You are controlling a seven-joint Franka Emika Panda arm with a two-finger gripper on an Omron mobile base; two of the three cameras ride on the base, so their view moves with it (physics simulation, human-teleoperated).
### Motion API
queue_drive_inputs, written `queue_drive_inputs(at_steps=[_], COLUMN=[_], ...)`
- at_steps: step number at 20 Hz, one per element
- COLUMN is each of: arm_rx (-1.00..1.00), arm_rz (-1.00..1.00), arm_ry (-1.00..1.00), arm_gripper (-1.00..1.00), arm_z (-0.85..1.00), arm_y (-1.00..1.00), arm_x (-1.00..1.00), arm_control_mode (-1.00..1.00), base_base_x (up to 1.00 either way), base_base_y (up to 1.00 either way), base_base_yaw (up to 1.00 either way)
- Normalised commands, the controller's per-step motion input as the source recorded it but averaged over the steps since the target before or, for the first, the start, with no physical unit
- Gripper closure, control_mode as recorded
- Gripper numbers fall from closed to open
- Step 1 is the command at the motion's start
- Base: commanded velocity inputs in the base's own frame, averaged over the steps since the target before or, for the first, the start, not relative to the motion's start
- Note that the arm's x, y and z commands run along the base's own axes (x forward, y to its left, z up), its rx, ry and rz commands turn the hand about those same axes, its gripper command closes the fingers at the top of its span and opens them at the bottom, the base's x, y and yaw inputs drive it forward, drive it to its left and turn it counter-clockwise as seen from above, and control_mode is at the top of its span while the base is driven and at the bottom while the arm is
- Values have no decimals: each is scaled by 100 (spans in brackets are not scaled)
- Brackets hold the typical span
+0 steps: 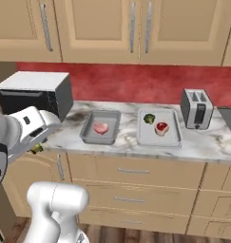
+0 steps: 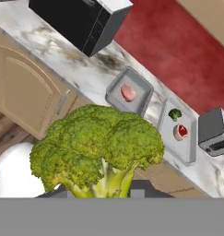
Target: Place one broccoli and one steak in each tupperware on the nearby counter, to pack two identical lunches.
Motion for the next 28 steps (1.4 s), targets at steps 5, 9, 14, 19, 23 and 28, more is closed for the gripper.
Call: queue_drive_inputs(at_steps=[5, 9, 14, 19, 23, 28], arm_rx=[0, 0, 0, 0, 0, 0], arm_rz=[0, 0, 0, 0, -2, -2], arm_ry=[0, 0, 8, 15, 11, 2], arm_gripper=[100, 100, 100, 100, 100, 100], arm_z=[0, 0, -57, -96, -66, -52], arm_y=[0, 0, -10, -27, -19, -1], arm_x=[0, 0, 12, 9, 60, 78], arm_control_mode=[100, 100, -100, -100, -100, -100], base_base_x=[100, 91, 21, 0, 0, 0], base_base_y=[0, 0, 0, 0, 0, 0], base_base_yaw=[0, 0, 0, 0, 0, 0])
